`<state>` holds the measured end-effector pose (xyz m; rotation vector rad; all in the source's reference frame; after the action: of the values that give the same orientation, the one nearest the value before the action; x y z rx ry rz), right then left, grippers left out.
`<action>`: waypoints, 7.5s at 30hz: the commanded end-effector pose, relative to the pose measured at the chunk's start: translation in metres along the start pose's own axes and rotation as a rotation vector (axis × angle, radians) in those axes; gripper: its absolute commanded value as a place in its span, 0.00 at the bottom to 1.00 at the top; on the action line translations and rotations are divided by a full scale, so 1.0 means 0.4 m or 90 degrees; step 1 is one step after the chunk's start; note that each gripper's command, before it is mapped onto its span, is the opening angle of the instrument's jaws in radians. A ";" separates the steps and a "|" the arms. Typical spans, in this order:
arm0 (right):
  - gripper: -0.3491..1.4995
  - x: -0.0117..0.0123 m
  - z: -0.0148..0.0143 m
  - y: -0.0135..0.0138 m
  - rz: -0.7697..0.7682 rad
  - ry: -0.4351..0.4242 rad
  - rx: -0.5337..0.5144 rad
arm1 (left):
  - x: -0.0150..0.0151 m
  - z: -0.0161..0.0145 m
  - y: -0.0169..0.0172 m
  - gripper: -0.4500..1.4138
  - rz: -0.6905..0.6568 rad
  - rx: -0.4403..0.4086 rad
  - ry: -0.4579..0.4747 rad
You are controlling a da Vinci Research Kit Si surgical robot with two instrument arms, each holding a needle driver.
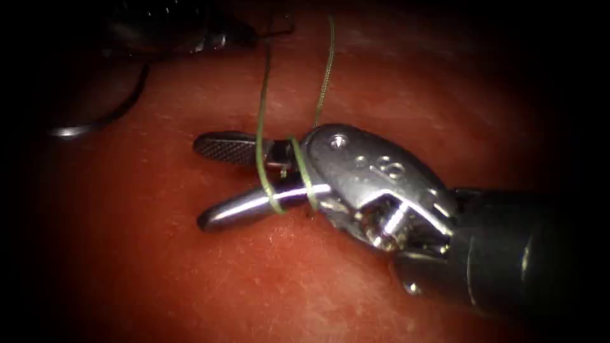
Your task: Wound Closure
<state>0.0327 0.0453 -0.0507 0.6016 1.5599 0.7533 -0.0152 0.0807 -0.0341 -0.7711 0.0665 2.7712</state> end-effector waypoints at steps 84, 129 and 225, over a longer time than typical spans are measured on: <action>0.00 -0.0155 -0.0174 -0.0075 -0.118 -0.078 -0.394 | -0.0051 -0.0289 -0.0618 0.05 -0.206 -0.026 0.058; 0.00 -0.0274 -0.0163 -0.0214 -0.124 -0.152 -0.348 | 0.0300 -0.0014 -0.1101 0.05 -0.179 0.142 0.078; 0.85 -0.0120 -0.0206 -0.0268 -0.118 -0.142 -0.352 | 0.0212 -0.0250 0.0128 0.32 -0.181 -0.186 -0.129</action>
<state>0.0250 0.0340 -0.0558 0.1211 1.1134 0.8947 -0.0180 0.0766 -0.0478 -0.5052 -0.4491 2.5955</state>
